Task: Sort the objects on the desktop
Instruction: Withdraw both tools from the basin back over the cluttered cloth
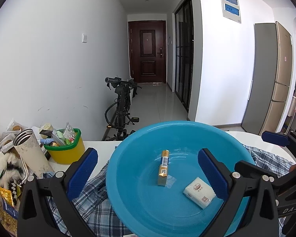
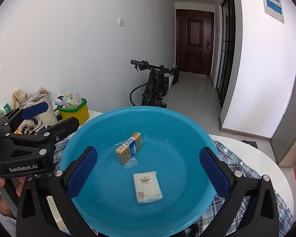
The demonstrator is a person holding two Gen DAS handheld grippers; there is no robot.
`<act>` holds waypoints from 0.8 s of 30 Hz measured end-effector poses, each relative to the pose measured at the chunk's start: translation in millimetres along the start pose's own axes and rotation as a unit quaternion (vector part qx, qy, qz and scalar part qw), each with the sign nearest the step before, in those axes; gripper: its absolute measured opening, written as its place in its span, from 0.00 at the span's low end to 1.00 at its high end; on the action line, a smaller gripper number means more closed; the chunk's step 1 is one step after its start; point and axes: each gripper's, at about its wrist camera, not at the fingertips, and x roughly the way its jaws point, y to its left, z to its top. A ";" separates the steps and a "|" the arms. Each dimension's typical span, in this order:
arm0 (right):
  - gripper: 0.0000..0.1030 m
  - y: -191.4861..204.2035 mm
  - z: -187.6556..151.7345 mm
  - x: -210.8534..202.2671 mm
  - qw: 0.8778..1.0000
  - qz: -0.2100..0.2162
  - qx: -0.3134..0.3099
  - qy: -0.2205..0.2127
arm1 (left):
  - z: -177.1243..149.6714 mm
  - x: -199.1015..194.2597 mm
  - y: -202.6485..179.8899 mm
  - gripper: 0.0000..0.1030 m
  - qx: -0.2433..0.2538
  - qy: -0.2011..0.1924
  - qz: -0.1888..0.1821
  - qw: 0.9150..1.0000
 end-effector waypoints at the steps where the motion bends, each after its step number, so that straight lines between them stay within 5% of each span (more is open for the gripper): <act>1: 1.00 1.2 0.1 -0.6 1.000 0.001 -0.001 0.000 | 0.1 -0.1 0.0 1.00 0.001 0.000 0.001 1.000; 24: 1.00 26.6 6.3 -45.0 0.998 -0.027 -0.019 -0.054 | 14.7 -43.3 9.6 1.00 -0.010 -0.038 -0.009 0.999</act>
